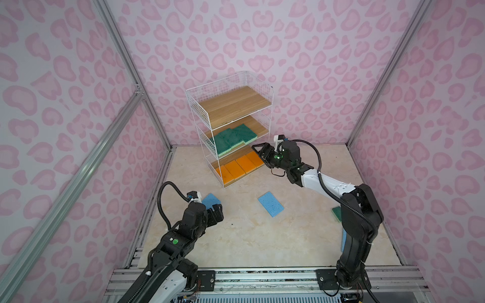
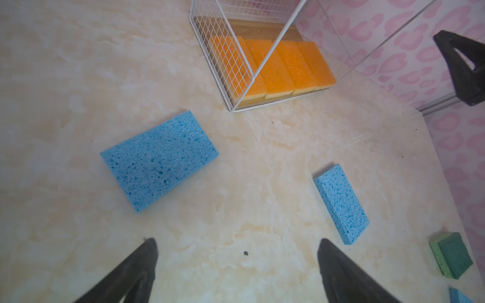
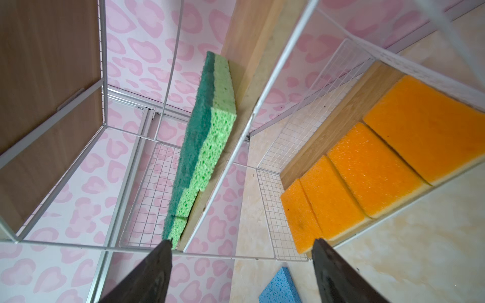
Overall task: Place and organize the cleaning sponges onto the shelf
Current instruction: 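Withdraw right gripper toward the green sponge near the table front while left gripper moves forward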
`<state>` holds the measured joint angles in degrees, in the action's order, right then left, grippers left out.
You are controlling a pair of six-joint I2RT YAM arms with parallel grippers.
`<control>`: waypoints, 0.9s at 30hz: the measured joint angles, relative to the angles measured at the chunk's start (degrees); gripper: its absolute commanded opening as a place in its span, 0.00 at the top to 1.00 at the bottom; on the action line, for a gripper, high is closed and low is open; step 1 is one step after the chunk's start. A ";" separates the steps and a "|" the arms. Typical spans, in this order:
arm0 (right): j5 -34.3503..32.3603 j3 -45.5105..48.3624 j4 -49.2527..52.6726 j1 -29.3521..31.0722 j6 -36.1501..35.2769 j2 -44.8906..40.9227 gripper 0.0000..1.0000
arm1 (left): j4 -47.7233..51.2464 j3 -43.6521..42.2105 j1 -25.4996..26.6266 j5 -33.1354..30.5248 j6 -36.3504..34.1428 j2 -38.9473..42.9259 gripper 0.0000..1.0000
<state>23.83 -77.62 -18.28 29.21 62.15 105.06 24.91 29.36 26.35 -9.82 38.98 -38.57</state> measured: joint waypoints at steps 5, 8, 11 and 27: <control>-1.22 7.39 8.37 -2.71 -6.67 -9.64 0.16 | -4.00 1.64 3.02 1.88 -0.02 -8.83 0.03; -6.32 12.81 17.77 -5.86 -11.63 -17.29 0.17 | -7.69 2.69 6.23 2.08 0.02 -14.71 0.03; -11.19 18.10 25.20 -9.14 -15.17 -24.41 0.17 | -11.26 3.63 8.96 2.10 0.44 -19.85 0.03; -10.73 43.58 35.65 -40.57 -18.25 -37.83 0.17 | -19.08 4.81 12.72 3.21 1.51 -28.30 0.04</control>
<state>13.10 -34.04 17.37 -11.35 43.90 67.22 5.82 34.17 39.07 -6.61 40.49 -66.87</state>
